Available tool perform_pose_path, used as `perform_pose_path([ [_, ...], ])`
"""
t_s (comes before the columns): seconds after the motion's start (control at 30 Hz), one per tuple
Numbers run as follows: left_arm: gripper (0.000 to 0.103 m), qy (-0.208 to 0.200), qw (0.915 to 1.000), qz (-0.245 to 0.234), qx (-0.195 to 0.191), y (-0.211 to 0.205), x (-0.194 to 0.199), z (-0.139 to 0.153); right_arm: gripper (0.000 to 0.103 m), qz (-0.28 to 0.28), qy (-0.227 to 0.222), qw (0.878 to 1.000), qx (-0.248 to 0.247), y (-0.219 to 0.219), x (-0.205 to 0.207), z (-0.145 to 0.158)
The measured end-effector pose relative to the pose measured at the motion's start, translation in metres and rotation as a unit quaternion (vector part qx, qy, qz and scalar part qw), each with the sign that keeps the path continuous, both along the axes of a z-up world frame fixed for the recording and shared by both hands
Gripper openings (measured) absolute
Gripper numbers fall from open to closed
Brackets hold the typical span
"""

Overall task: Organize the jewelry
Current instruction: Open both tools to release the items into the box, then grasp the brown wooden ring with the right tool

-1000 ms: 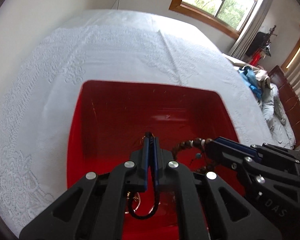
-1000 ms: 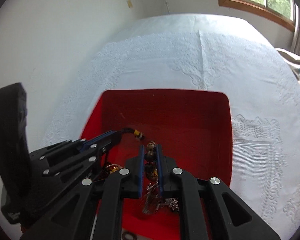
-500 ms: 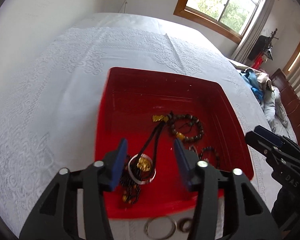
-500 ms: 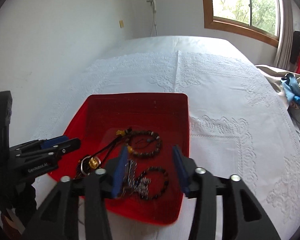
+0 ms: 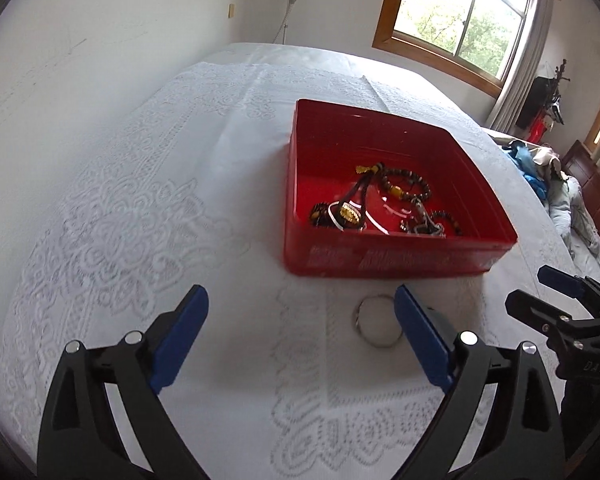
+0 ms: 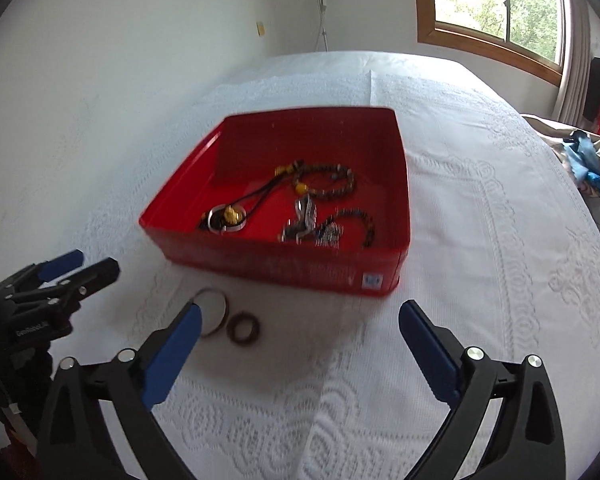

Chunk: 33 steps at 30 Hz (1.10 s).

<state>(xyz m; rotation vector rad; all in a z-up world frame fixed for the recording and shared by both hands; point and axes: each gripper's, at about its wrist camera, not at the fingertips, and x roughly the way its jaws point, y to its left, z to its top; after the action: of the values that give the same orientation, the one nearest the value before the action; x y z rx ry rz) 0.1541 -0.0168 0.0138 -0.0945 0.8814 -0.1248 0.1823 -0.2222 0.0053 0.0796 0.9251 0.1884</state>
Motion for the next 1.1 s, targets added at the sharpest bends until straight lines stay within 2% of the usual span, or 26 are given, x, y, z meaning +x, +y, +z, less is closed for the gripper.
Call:
perform_pose_path([
  [0.13, 0.094, -0.005, 0.9999, 0.009, 0.011, 0.008, -0.02, -0.001, 0.099, -0.003, 0.029, 1.0, -0.013, 0.012, -0.016, -0.01],
  [0.4, 0.095, -0.014, 0.9994, 0.014, 0.03, 0.014, -0.045, -0.001, 0.099, -0.01, 0.035, 0.999, 0.009, 0.019, -0.03, -0.021],
  [0.63, 0.095, -0.007, 0.9993, 0.018, 0.031, 0.019, -0.05, -0.005, 0.099, -0.016, 0.07, 0.997, 0.033, 0.017, -0.023, -0.035],
  [0.8, 0.095, 0.002, 0.999, 0.03, 0.032, 0.025, -0.045, -0.01, 0.099, -0.011, 0.073, 0.997, 0.039, 0.02, -0.018, -0.036],
  [0.97, 0.095, 0.009, 0.9986, 0.041, 0.032, 0.031, -0.037, -0.015, 0.09, -0.006, 0.08, 0.996, 0.044, 0.025, -0.006, -0.038],
  [1.07, 0.095, 0.013, 0.9984, 0.045, 0.031, 0.032, -0.034, -0.017, 0.079, 0.003, 0.082, 0.996, 0.038, 0.033, 0.003, -0.041],
  [1.1, 0.095, 0.013, 0.9985, 0.044, 0.03, 0.033, -0.034, -0.018, 0.071, 0.005, 0.085, 0.996, 0.035, 0.035, 0.005, -0.042],
])
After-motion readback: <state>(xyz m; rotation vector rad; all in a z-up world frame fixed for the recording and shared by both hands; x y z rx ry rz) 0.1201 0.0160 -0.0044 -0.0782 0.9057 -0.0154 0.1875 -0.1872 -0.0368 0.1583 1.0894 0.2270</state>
